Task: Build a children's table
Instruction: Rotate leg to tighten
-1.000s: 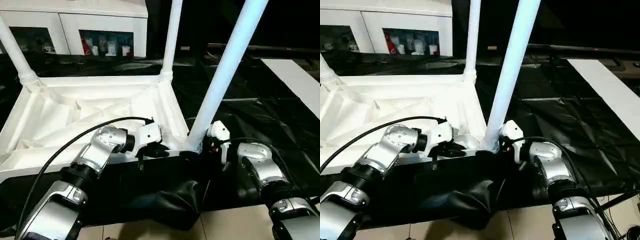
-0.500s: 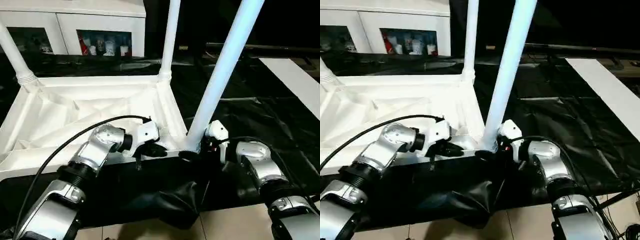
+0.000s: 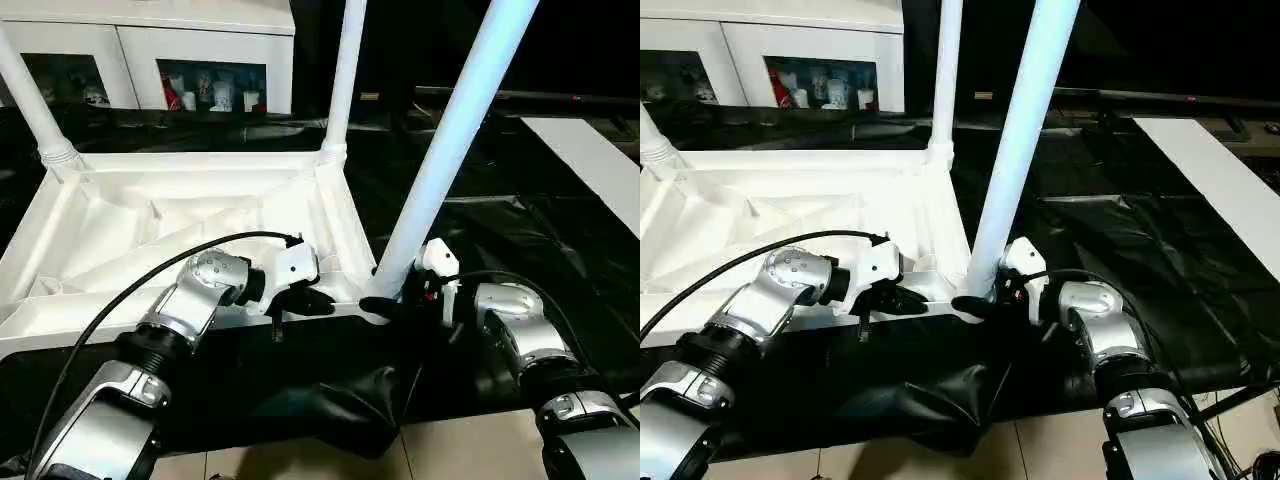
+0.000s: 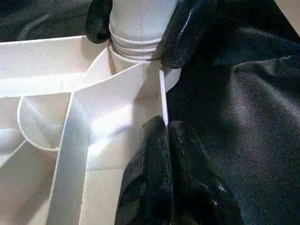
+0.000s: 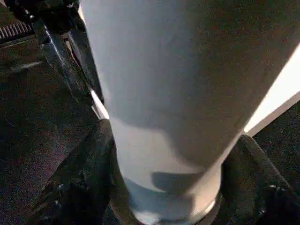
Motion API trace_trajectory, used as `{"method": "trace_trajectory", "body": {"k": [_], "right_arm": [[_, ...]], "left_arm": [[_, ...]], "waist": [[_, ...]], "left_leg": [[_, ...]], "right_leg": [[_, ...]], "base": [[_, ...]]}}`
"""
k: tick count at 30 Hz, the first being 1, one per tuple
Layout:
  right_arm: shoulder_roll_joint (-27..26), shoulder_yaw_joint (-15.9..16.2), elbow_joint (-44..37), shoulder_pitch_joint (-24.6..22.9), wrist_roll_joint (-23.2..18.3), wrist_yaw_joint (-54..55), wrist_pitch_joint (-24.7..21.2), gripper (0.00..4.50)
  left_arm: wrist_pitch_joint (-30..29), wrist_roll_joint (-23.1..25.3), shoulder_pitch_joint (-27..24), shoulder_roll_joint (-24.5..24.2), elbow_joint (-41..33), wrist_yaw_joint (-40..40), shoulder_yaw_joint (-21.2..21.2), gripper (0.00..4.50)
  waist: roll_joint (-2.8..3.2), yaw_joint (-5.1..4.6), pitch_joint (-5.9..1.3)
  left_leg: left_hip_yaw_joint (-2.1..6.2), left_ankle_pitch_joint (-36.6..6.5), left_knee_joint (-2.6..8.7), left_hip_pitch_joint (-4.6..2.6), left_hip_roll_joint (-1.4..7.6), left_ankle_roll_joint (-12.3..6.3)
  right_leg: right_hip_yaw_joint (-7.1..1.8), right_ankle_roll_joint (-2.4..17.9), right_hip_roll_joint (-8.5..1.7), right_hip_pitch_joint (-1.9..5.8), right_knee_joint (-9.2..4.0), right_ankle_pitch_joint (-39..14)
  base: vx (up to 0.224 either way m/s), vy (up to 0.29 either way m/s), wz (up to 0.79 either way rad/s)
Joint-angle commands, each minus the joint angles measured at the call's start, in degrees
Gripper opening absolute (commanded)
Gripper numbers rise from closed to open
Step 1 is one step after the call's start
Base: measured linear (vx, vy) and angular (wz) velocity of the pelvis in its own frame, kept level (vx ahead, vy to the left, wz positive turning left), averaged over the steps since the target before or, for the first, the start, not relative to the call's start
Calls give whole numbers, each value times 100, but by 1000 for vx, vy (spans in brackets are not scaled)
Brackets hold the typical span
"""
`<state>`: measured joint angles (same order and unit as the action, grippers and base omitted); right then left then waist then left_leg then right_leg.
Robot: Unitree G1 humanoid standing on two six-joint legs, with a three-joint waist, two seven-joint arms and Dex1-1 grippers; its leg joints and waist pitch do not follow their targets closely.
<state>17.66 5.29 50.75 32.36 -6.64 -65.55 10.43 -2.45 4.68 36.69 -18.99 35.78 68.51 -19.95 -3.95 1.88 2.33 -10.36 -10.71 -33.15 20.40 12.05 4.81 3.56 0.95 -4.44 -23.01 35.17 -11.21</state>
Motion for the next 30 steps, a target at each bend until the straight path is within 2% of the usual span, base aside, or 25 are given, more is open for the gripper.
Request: {"method": "trace_trajectory", "body": {"k": [1, 6, 8, 9, 10, 11, 13, 14, 15, 16, 18, 22, 24, 27, 28, 30], "right_arm": [[16, -1, 47, 35, -26, -101, -9, 270], [-59, -61, 94, 15, -12, 152, -82, 268], [-109, -120, 171, 43, 4, 396, -149, 268], [-240, -273, 374, 111, 27, 1056, -193, 268], [-328, -367, 476, 137, 18, 1432, -223, 268], [-404, -443, 564, 162, 17, 1772, -244, 268], [-650, -682, 795, 263, -39, 2793, -322, 267], [-650, -682, 795, 263, -39, 2793, -322, 267], [-903, -901, 1048, 413, -64, 3991, -394, 267], [-976, -955, 1117, 460, -82, 4280, -431, 267], [-1062, -944, 1198, 530, 11, 4754, -408, 267], [-1488, -830, 1441, 834, 261, 5516, -274, 267], [-1557, -801, 1436, 852, 265, 5350, -218, 267], [-1668, -1013, 1310, 818, -63, 4726, 58, 267], [-1687, -1102, 1256, 804, -200, 4522, 148, 323], [-1569, -1034, 1111, 757, -264, 4131, 206, 337]], "left_arm": [[-100, 232, -177, -48, 151, 177, -357, 0], [-150, 265, -192, -59, 168, 109, -348, 0], [-197, 270, -193, -45, 185, 41, -327, 0], [-334, 255, -154, 62, 262, -194, -238, 0], [-420, 262, -116, 141, 318, -385, -184, 0], [-494, 276, -79, 214, 372, -560, -142, 0], [-668, 372, 50, 455, 557, -1081, -93, 0], [-668, 372, 50, 455, 557, -1081, -93, 0], [-922, 426, 212, 784, 785, -1638, -25, 0], [-984, 440, 265, 889, 860, -1816, -4, 0], [-1096, 467, 363, 1052, 1000, -2110, 30, 0], [-1294, 645, 620, 1491, 1420, -2753, -46, 0], [-1264, 666, 614, 1495, 1414, -2712, -67, 0], [-1221, 687, 565, 1448, 1379, -2606, -74, 0], [-1206, 692, 550, 1424, 1369, -2566, -77, 0], [-1090, 689, 516, 1335, 1334, -2483, -76, 0]], "waist": [[32, -5, -326], [35, -6, -321], [36, -13, -308], [35, -17, -298], [42, -43, -263], [42, -65, -259], [48, -69, -260], [65, -80, -263], [57, -89, -269], [86, -125, -263], [89, -139, -268], [77, -161, -307], [57, -142, -308], [48, -125, -309], [47, -114, -323], [36, -112, -339]], "left_leg": [[-1, -914, 327, -23, 156, -446], [-2, -926, 329, -21, 156, -453], [0, -1026, 343, -30, 156, -404], [2, -1082, 350, -30, 156, -373], [3, -1289, 374, -40, 151, -257], [29, -1514, 396, -45, 146, -119], [51, -1705, 399, -64, 142, -5], [55, -1734, 403, -70, 144, 29], [64, -1757, 409, -77, 151, 67], [62, -1756, 419, -71, 134, 130], [73, -1854, 413, -59, 127, 139], [41, -1712, 378, -44, 100, 6], [37, -1665, 373, -28, 88, -69], [35, -1517, 373, -7, 100, -210], [33, -1380, 370, 8, 110, -287], [34, -1196, 359, 20, 120, -331]], "right_leg": [[-256, 1531, -326, 302, -367, -517], [-255, 1539, -328, 299, -371, -525], [-254, 1505, -329, 287, -389, -715], [-254, 1483, -331, 282, -401, -822], [-257, 1413, -334, 256, -443, -1201], [-248, 1268, -341, 261, -479, -1688], [-244, 1066, -355, 232, -534, -2169], [-250, 1039, -350, 219, -532, -2196], [-252, 1026, -351, 216, -536, -2148], [-253, 1039, -326, 194, -533, -2040], [-239, 1029, -322, 196, -531, -2012], [-255, 1092, -310, 198, -514, -1524], [-245, 1072, -313, 223, -520, -1521], [-242, 1086, -322, 242, -513, -1385], [-242, 1142, -328, 263, -490, -1165], [-238, 1228, -326, 276, -451, -872]], "base": [[0, 0, 0], [0, 0, 0], [0, 0, 0], [0, 0, 0], [0, 0, 0], [0, 0, 0], [0, 0, 0], [0, 0, 0], [0, 0, 0], [0, 0, 0], [0, 0, 0], [0, 0, 0], [0, 0, 0], [0, 0, 0], [0, 0, 0], [0, 0, 0]]}}
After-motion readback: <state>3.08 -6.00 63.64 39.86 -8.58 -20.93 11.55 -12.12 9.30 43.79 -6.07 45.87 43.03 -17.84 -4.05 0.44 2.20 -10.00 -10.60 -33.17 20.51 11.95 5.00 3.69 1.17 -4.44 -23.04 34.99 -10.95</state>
